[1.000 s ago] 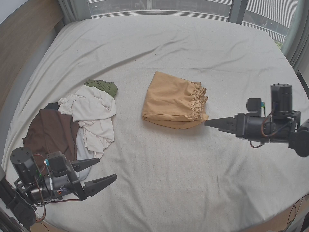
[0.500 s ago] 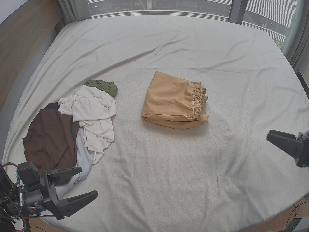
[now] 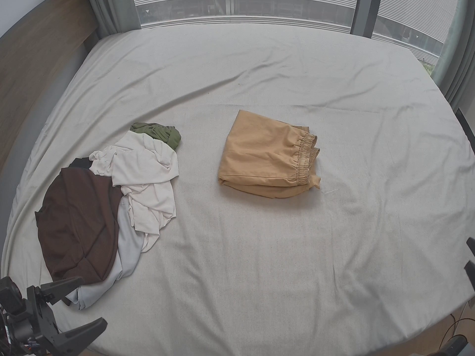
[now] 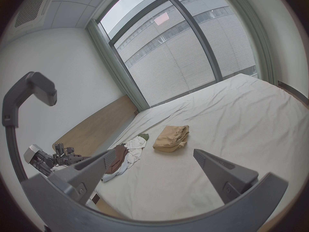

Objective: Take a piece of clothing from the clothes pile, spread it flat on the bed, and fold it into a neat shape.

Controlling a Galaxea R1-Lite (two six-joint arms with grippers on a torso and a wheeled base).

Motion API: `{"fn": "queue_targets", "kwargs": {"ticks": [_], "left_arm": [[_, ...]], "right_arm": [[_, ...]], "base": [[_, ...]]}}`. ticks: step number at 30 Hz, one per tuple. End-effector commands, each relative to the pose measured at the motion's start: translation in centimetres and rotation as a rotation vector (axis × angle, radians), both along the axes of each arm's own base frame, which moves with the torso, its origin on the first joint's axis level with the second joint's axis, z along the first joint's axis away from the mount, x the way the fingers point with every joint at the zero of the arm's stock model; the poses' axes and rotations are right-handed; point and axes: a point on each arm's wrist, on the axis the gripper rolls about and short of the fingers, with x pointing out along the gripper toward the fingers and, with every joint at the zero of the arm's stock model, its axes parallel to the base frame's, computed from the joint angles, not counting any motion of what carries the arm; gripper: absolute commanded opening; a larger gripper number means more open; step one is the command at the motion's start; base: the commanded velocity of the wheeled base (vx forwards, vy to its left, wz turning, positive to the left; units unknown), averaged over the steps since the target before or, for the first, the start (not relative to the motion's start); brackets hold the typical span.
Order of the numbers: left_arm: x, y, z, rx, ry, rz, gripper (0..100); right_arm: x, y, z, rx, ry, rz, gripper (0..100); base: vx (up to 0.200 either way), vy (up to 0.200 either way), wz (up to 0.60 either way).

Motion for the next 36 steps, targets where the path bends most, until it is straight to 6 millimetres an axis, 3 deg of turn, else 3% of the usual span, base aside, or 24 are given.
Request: {"fn": "queue_targets", "kwargs": {"ticks": [1,4,7,8,11,16,21,25,30,36], "left_arm": [[-2.7,1.1,-1.2,-0.022,-0.071,0.071,100],[-3.1,1.3,-1.5,-0.021,-0.074,0.088,100],[-3.8,1.4,-1.7,-0.026,-0.117,0.132,100],[-4.2,1.5,-1.9,-0.025,-0.136,0.156,100],[-4.9,1.5,-2.5,0.015,-0.175,0.222,100],[-6.6,1.4,-5.1,0.128,-0.183,0.316,100],[-6.5,1.7,-5.0,0.155,-0.196,0.439,100],[-6.5,1.8,-5.0,0.172,-0.205,0.497,100],[-6.4,2.1,-5.1,0.308,-0.246,0.632,100],[-6.3,2.1,-5.2,0.276,-0.224,0.636,100]], "right_arm": [[-3.1,-0.1,-3.7,-0.034,-0.091,-0.091,100],[-3.2,0.0,-4.9,-0.090,-0.086,-0.154,100],[-2.6,-0.4,-6.4,-0.167,-0.044,-0.327,100],[-2.3,-0.7,-7.7,-0.232,-0.016,-0.470,100],[-2.4,-1.0,-7.7,-0.319,-0.018,-0.600,100],[-2.4,-1.0,-7.7,-0.329,-0.014,-0.619,100],[-2.4,-1.0,-7.8,-0.332,-0.020,-0.597,100],[-2.4,-0.7,-7.8,-0.372,-0.048,-0.476,100],[-2.4,-0.9,-7.8,-0.356,-0.030,-0.536,100],[-2.4,-0.7,-7.8,-0.367,-0.045,-0.466,100]], "base": [[0.000,0.000,0.00],[0.000,0.000,0.00],[0.000,0.000,0.00],[0.000,0.000,0.00],[0.000,0.000,0.00],[0.000,0.000,0.00],[0.000,0.000,0.00],[0.000,0.000,0.00],[0.000,0.000,0.00],[0.000,0.000,0.00]]}}
